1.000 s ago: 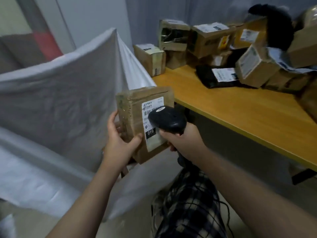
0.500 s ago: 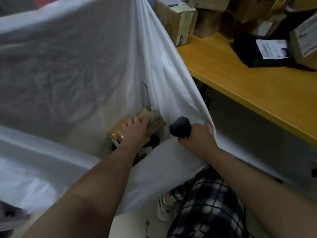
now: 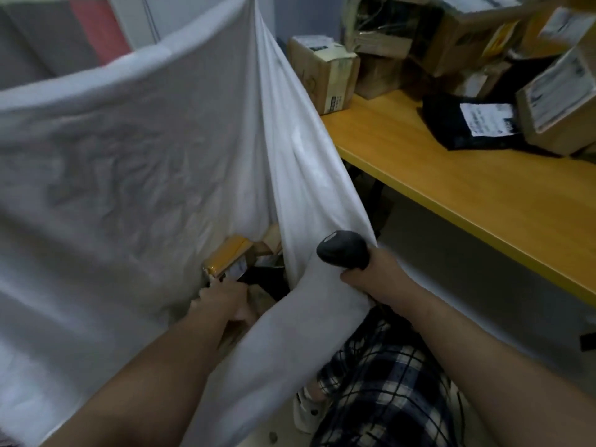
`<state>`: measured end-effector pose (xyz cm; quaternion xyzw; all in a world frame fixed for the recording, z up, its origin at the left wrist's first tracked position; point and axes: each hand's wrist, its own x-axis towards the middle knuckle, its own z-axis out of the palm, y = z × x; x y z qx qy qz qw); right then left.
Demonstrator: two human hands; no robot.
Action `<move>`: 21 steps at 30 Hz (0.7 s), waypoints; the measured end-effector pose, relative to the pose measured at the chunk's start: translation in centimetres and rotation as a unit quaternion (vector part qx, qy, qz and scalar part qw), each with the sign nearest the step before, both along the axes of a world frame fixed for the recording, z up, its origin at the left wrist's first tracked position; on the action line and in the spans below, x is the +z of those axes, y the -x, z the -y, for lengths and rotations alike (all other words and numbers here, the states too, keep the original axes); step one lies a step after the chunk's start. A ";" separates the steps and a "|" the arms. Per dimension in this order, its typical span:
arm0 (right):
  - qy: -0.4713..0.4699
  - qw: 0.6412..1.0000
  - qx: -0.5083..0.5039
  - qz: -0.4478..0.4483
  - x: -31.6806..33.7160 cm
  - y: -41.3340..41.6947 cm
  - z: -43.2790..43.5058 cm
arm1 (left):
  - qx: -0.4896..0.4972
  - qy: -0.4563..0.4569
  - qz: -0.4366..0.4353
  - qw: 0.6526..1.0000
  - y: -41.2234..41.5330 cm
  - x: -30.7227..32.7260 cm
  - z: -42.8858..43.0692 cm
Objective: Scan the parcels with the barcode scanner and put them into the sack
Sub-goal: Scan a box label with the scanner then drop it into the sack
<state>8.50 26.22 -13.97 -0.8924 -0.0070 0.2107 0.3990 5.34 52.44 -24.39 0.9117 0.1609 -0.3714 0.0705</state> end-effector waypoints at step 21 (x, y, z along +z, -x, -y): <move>-0.085 0.970 -0.077 0.215 7.8 2.4 4.9 | -0.057 0.015 0.339 0.939 -1.8 9.2 5.3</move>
